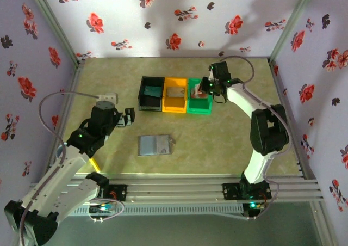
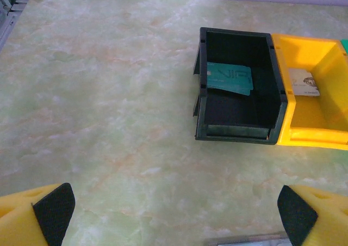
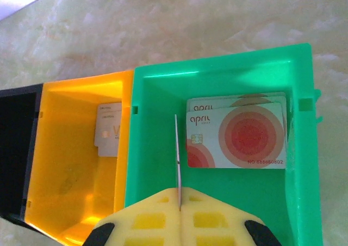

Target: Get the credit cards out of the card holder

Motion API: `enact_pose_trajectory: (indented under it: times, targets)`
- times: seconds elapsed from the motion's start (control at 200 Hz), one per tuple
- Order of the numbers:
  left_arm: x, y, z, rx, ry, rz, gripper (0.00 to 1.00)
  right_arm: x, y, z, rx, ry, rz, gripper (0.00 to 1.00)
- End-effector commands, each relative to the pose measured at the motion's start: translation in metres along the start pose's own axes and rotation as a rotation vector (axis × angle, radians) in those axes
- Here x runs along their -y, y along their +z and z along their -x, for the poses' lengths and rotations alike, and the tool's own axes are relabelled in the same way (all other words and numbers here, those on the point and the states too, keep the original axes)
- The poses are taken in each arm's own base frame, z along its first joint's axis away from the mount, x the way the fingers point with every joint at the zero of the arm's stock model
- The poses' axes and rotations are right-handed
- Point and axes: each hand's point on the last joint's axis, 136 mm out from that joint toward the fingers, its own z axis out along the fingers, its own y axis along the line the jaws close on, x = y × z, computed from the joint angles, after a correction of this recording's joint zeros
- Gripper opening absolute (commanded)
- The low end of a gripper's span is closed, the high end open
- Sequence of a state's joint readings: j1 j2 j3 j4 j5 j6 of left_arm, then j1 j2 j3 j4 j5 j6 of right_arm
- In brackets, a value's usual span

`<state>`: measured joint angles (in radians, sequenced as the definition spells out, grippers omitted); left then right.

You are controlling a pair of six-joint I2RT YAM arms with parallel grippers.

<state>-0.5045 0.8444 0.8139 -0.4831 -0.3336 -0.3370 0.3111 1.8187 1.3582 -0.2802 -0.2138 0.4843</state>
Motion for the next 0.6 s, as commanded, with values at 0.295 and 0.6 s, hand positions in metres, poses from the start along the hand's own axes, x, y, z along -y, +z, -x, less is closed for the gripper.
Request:
enact_pose_trajectory:
  times: [0.295, 0.6]
  targets:
    - [-0.006, 0.004, -0.002, -0.001, 0.001, 0.032, 1.0, 0.001, 0.02, 0.014, -0.01, -0.026, 0.037, 0.0]
    - [-0.006, 0.005, -0.003, -0.006, 0.002, 0.034, 1.0, 0.007, 0.03, 0.012, -0.043, -0.027, 0.039, 0.0]
